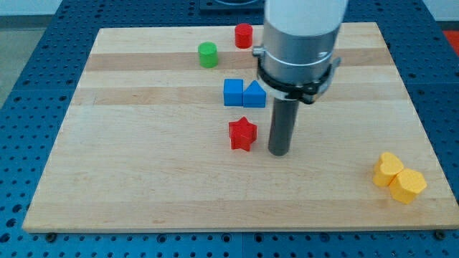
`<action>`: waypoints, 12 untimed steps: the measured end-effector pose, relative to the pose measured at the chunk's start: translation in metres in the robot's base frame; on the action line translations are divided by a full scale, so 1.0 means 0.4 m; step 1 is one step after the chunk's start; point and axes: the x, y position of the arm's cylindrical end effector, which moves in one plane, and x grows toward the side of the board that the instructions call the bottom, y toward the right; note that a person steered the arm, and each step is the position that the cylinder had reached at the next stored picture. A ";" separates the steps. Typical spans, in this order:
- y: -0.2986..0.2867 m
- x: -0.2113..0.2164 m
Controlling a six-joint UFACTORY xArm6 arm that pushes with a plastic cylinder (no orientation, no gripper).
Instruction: Push the red star to the red circle
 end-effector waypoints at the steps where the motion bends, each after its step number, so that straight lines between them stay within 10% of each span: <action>1: -0.041 -0.004; 12: -0.400 -0.339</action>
